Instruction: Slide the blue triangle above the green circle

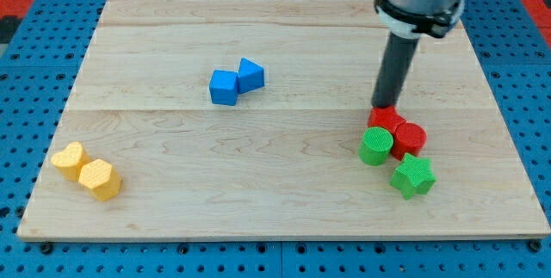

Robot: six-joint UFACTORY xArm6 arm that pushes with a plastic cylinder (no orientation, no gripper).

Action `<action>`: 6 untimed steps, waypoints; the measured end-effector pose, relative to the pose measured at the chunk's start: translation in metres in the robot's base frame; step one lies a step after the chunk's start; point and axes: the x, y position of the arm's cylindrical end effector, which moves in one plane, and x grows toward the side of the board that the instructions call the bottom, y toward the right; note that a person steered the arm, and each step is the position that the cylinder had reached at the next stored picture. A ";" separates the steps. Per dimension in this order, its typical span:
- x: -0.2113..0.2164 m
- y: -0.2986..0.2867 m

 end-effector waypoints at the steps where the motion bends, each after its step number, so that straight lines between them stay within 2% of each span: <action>1: 0.001 0.008; 2: -0.004 -0.006; 3: -0.048 -0.019; 4: -0.117 -0.040; 6: -0.132 -0.225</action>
